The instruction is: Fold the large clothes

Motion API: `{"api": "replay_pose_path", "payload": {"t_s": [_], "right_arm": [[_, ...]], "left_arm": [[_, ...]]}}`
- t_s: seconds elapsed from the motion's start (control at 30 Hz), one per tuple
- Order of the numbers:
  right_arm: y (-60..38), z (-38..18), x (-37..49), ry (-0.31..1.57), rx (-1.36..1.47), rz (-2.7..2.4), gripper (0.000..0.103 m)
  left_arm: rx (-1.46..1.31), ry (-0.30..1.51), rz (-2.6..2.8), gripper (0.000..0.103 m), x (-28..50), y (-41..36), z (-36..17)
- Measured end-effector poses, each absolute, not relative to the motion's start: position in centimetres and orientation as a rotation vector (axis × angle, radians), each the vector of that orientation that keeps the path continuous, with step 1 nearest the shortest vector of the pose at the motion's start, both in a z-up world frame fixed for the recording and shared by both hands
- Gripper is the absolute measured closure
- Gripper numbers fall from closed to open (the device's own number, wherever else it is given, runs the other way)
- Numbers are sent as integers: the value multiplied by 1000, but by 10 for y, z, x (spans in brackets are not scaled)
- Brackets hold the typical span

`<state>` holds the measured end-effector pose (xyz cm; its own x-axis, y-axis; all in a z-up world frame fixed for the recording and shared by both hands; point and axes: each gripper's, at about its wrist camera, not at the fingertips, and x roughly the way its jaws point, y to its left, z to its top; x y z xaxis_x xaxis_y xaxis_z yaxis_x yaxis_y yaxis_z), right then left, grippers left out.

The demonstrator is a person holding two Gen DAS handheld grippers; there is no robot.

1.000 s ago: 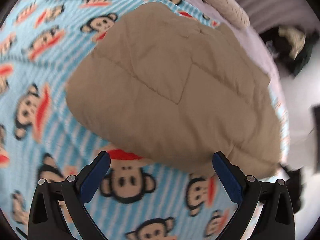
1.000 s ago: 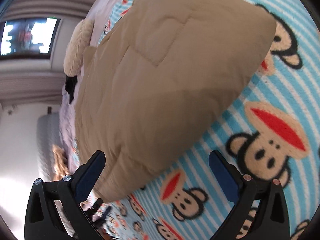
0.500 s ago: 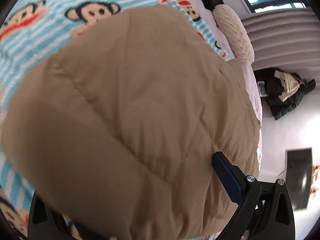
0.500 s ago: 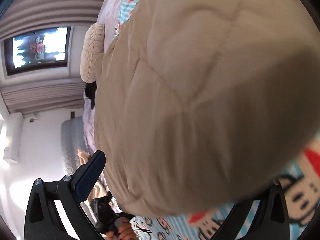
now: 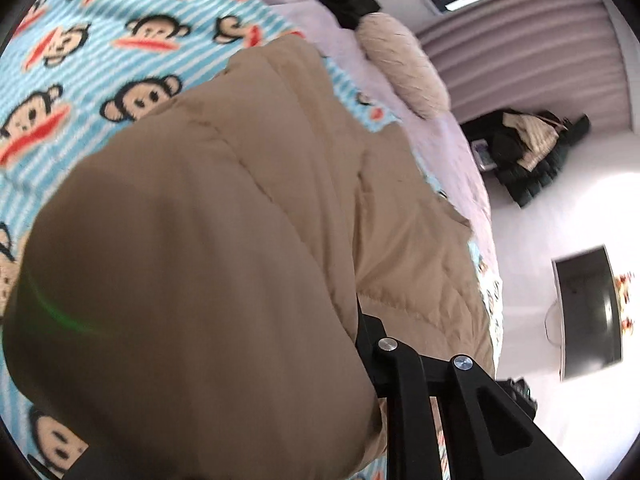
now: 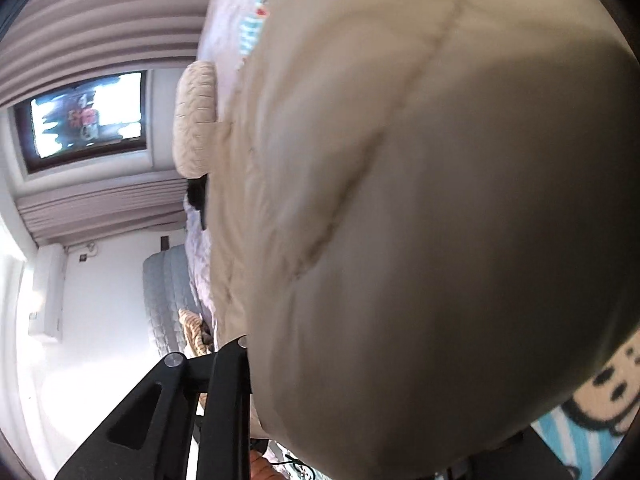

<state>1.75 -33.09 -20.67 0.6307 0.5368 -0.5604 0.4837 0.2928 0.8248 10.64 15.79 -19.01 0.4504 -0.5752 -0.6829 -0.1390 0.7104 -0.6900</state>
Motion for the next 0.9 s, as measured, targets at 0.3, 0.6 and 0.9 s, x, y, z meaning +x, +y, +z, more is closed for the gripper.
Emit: {"api": "replay_pose_path", "payload": {"t_s": [0.3,0.6,0.9], "right_arm": [[-311,-180,-44,975,1296,32,79],[-297,-191,-122,1098,1304,-5,79],[-301,-198,-112,1197,1196,-32,62]], "left_arm": [[-649,1146,-406,81,42,176,-164],[-626,1297,-370,80,-56,194,-188],[-515,1307,-120,54,-78,197,-179]]}}
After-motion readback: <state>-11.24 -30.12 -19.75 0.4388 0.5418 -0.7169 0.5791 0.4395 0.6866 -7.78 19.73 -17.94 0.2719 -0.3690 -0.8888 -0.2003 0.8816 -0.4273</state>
